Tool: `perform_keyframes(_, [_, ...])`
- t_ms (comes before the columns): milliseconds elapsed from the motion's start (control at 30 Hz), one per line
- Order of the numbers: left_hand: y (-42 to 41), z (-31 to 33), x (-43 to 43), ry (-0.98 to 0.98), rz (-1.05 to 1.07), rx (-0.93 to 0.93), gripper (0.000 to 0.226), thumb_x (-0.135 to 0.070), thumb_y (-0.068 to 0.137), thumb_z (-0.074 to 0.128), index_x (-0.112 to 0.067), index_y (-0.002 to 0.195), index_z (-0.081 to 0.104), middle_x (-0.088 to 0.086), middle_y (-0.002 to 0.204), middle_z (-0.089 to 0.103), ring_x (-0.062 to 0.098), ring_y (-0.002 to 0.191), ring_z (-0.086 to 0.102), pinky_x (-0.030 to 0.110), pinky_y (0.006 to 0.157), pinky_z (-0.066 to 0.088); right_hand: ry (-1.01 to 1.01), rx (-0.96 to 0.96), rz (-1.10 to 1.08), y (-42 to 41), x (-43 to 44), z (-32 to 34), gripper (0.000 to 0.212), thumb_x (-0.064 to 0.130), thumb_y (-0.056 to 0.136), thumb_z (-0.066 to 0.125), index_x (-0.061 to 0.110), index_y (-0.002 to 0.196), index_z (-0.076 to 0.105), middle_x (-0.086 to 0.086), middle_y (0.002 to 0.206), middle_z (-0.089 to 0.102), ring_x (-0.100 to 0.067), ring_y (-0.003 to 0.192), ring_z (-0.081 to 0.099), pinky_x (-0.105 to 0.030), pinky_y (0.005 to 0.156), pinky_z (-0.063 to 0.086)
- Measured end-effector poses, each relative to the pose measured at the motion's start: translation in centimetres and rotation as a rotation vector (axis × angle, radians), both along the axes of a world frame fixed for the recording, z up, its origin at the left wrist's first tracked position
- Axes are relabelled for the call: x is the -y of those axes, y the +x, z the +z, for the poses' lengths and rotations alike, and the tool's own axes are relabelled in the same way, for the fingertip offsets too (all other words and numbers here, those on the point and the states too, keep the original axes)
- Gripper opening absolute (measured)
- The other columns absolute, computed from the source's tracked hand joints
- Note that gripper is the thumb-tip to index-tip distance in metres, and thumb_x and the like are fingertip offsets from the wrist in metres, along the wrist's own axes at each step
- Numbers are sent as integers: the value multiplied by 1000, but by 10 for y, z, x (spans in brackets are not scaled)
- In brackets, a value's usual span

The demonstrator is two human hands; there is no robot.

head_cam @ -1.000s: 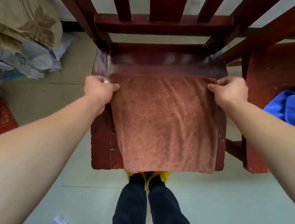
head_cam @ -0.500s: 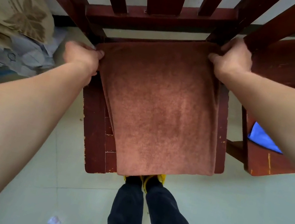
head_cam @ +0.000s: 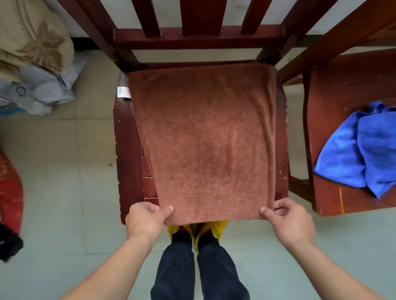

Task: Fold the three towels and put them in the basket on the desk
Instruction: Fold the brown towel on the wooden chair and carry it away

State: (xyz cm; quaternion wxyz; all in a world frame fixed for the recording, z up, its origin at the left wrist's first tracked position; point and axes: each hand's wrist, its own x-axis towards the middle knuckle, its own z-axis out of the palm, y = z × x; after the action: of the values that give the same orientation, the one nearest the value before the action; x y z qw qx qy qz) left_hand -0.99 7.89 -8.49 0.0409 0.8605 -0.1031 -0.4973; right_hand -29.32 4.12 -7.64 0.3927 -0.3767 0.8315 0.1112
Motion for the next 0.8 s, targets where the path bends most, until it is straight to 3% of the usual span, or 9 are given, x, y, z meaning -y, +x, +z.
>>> perform_keyframes(133, [-4, -3, 5, -89, -99, 94, 34, -21, 73, 75, -9, 51, 53, 12, 56, 64, 29, 61, 63, 30, 60, 47, -124, 20, -115, 4, -2, -6, 27, 28, 76, 69, 11, 62, 54, 1, 58, 61, -23, 61, 57, -33, 60, 44])
perform_keyframes(233, [-5, 7, 4, -198, -71, 116, 39, -11, 71, 68, -15, 50, 35, 4, 49, 37, 22, 52, 34, 29, 51, 30, -262, 148, -253, 1, -8, -1, 29, 15, 77, 65, 10, 57, 46, -3, 53, 48, -18, 53, 42, -32, 56, 35])
perform_keyframes(300, [0, 12, 2, -249, 4, 38, 40, -6, 72, 65, -16, 52, 31, 2, 53, 30, 18, 55, 27, 29, 53, 25, -301, 230, -323, 2, -10, 6, 26, 9, 78, 63, 6, 58, 47, -7, 55, 44, -18, 55, 39, -30, 55, 31])
perform_keyframes(400, [17, 19, 6, -282, 129, -102, 40, -6, 74, 70, -16, 55, 36, 2, 57, 36, 17, 61, 36, 32, 62, 35, -343, 306, -389, 2, 2, 18, 26, 8, 79, 69, 2, 60, 52, -8, 58, 48, -14, 58, 43, -25, 53, 36])
perform_keyframes(467, [32, 25, 14, -292, 196, -150, 43, -11, 73, 77, -18, 55, 38, 0, 60, 40, 17, 62, 40, 33, 63, 36, -404, 328, -370, -1, 17, 26, 32, 10, 78, 75, 9, 57, 50, 0, 52, 48, -4, 48, 41, -17, 48, 34])
perform_keyframes(567, [55, 39, 35, -360, 258, -182, 37, -12, 74, 78, -18, 59, 46, 1, 63, 48, 13, 59, 44, 29, 60, 35, -445, 325, -321, -8, 51, 34, 37, 7, 77, 76, 15, 57, 45, 12, 37, 44, -1, 35, 37, -10, 40, 29])
perform_keyframes(700, [76, 46, 72, -388, 268, -215, 20, 2, 84, 58, -16, 74, 56, 4, 71, 56, 15, 63, 47, 29, 63, 40, -393, 381, -305, -1, 97, 35, 29, 13, 77, 79, 17, 69, 52, 0, 54, 55, -6, 43, 48, -17, 41, 37])
perform_keyframes(800, [76, 38, 81, -350, 218, -189, 29, 11, 80, 55, -15, 93, 55, 5, 75, 57, 16, 60, 46, 30, 58, 40, -188, 354, -234, 12, 90, 24, 34, 36, 69, 84, 18, 79, 57, -4, 68, 59, -17, 59, 54, -28, 50, 43])
